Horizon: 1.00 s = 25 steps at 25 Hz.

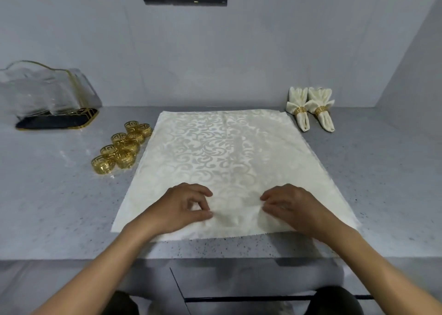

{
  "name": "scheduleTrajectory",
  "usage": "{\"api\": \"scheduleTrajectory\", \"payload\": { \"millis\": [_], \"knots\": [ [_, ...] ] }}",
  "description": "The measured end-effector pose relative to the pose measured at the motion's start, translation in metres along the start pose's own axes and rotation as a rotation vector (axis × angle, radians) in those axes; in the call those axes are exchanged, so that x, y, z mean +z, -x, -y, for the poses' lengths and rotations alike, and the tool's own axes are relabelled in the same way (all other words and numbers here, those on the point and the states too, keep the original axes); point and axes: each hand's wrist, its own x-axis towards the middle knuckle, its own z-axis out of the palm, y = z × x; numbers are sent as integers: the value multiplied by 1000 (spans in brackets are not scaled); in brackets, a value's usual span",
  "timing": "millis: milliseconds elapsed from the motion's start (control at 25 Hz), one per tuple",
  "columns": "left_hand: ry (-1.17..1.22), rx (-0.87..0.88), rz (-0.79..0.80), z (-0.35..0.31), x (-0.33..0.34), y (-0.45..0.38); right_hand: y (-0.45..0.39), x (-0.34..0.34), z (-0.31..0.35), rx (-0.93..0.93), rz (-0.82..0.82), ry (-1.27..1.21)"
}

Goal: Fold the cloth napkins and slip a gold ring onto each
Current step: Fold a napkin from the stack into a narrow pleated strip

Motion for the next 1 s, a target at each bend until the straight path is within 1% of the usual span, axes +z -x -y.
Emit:
{"api": "scheduleTrajectory", "payload": {
  "millis": [80,120,200,240,320,360,400,440,520,560,600,640,680,720,760,800,840,880,920,1000],
  "knots": [
    [86,-23,-43,-6,-3,-8,5,-4,15,6,59,97],
    [72,-24,-100,-9,-4,-11,8,-2,22,-8,41,205],
    [-90,5,-195,-17,-5,-11,14,4,26,-50,-71,410],
    [-214,30,-191,-22,-3,-7,15,3,25,-15,-147,456],
    [-484,40,-102,-36,3,2,10,-8,22,163,-271,420],
    [-609,42,-73,-42,6,6,5,-18,23,253,-311,344],
    [-720,44,-74,-46,6,7,1,-26,25,313,-317,248],
    [-805,32,-104,-50,3,6,-5,-35,28,321,-331,206],
    [-861,-82,-167,-48,-11,5,-13,-51,25,293,-316,279],
    [-861,-154,-165,-43,-21,7,-15,-57,18,287,-255,333],
    [-855,-205,-144,-37,-34,10,-15,-64,10,298,-152,387],
    [-834,-232,-107,-30,-48,13,-13,-72,3,323,-6,408],
    [-767,-240,-51,-23,-62,18,-7,-79,-4,350,183,390],
    [-651,-238,42,-19,-75,24,1,-86,-6,373,382,334],
    [-512,-243,187,-18,-87,33,11,-93,-6,393,552,253],
    [-375,-258,351,-19,-96,41,21,-100,-4,403,671,159],
    [-261,-285,492,-23,-103,49,29,-108,-3,408,745,63],
    [-186,-308,583,-23,-108,55,34,-116,-2,412,789,-30],
    [-143,-318,620,-25,-112,59,36,-122,-3,412,816,-104],
    [-107,-335,593,-23,-115,56,29,-130,-6,416,799,-161]
  ]
}}
